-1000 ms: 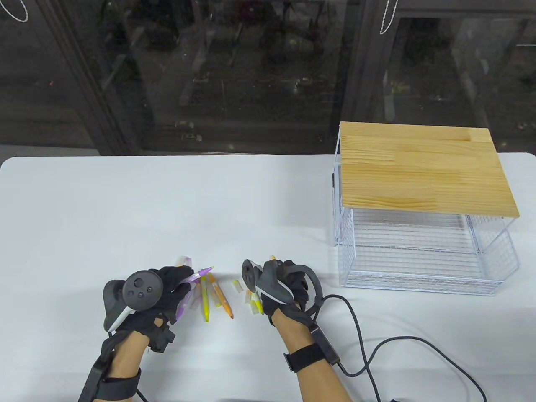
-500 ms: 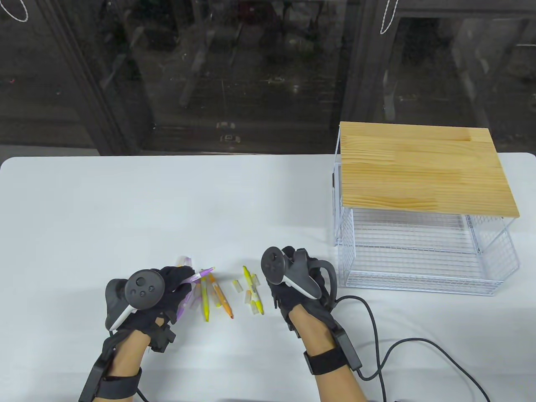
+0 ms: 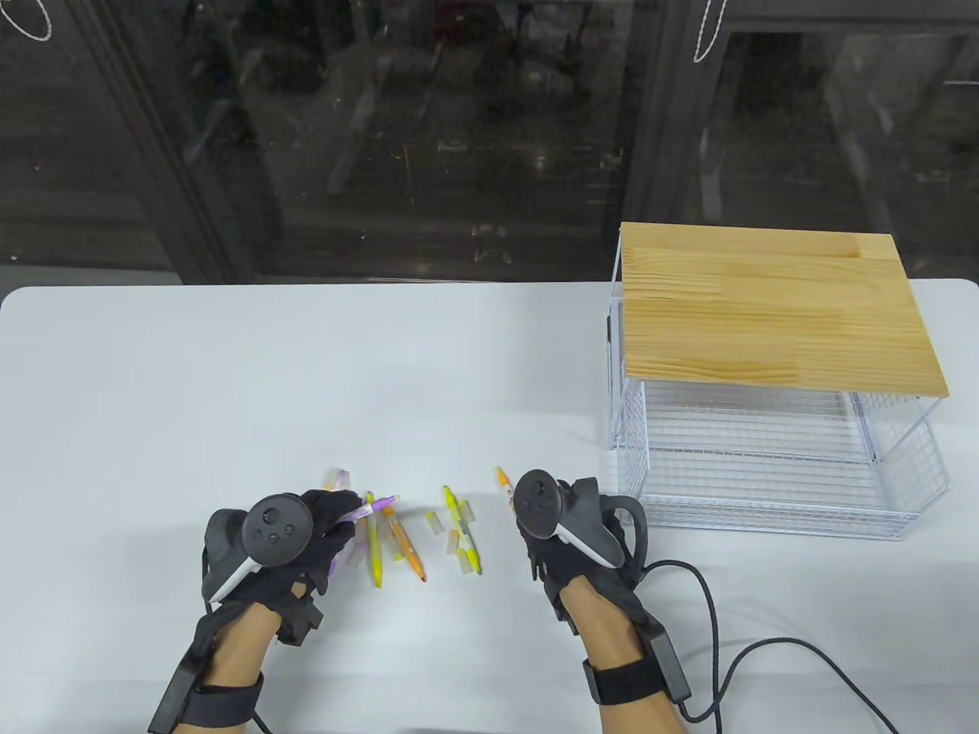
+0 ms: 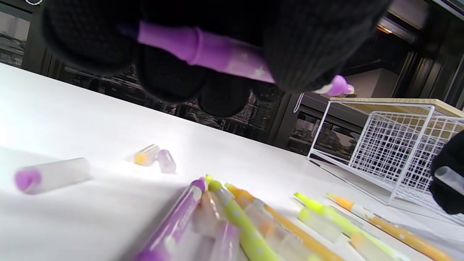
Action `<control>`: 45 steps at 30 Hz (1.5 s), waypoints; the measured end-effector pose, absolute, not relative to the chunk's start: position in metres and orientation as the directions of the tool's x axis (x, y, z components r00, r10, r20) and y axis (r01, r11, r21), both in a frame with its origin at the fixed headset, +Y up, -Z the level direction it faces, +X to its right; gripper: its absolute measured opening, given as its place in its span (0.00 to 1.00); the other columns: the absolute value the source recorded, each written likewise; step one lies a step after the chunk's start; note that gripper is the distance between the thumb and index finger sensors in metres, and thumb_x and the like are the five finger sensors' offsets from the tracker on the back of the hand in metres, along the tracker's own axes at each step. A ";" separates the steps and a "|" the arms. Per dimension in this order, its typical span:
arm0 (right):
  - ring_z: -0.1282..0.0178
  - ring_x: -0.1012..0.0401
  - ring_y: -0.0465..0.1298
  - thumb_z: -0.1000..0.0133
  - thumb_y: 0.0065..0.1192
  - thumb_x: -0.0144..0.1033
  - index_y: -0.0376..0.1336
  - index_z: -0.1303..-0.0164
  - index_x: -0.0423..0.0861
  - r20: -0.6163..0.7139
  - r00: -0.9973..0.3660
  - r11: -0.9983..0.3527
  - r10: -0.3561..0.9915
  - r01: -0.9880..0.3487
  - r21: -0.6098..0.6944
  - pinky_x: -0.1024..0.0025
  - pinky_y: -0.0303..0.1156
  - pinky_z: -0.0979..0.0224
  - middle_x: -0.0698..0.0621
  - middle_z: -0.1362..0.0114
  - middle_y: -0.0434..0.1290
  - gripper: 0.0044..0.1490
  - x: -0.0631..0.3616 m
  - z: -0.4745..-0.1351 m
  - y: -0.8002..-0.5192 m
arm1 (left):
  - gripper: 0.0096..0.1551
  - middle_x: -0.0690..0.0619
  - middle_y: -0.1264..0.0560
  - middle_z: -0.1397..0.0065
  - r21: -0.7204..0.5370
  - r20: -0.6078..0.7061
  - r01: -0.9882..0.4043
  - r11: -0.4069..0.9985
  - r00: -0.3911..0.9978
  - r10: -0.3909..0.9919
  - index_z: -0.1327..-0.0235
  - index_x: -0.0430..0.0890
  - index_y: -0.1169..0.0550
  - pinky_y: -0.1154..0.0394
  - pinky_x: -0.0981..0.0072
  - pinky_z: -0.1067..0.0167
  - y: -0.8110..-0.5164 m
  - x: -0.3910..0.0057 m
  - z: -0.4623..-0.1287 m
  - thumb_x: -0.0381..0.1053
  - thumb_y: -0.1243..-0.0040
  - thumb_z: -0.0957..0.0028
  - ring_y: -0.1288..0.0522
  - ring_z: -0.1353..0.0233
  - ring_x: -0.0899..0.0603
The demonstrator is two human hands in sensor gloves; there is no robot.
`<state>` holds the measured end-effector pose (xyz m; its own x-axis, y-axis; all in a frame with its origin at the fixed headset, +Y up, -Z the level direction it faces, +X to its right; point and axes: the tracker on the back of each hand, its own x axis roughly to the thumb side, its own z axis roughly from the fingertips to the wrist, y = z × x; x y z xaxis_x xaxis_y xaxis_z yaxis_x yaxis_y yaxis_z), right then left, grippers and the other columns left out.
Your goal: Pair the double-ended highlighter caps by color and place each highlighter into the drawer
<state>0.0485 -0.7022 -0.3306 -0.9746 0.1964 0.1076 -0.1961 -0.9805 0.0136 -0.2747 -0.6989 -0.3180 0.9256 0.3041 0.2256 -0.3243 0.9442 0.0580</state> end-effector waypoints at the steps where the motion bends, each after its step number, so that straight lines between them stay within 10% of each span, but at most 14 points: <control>1: 0.41 0.47 0.79 0.50 0.68 0.44 0.68 0.40 0.50 0.111 -0.974 -0.980 0.198 -0.199 0.003 0.44 0.71 0.39 0.46 0.35 0.79 0.28 0.049 -0.330 -0.701 | 0.27 0.54 0.16 0.37 0.056 0.232 -0.322 0.945 0.925 0.301 0.43 0.54 0.16 0.20 0.44 0.52 -0.699 -0.273 -0.318 0.54 0.32 0.59 0.18 0.44 0.40; 45: 0.46 0.56 0.81 0.56 0.78 0.46 0.71 0.45 0.59 0.419 -0.861 -0.919 0.289 -0.372 -0.131 0.46 0.72 0.35 0.55 0.42 0.83 0.27 0.019 -0.309 -0.694 | 0.27 0.55 0.16 0.37 0.030 0.429 -0.259 0.966 0.876 0.221 0.43 0.55 0.17 0.20 0.43 0.51 -0.708 -0.228 -0.309 0.54 0.32 0.59 0.18 0.43 0.41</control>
<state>0.0192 -0.6940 -0.3094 -0.8608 0.2889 0.4189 -0.3723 -0.9188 -0.1313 -0.2284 -0.7077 -0.3087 0.8756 0.2211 0.4294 -0.2585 0.9655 0.0299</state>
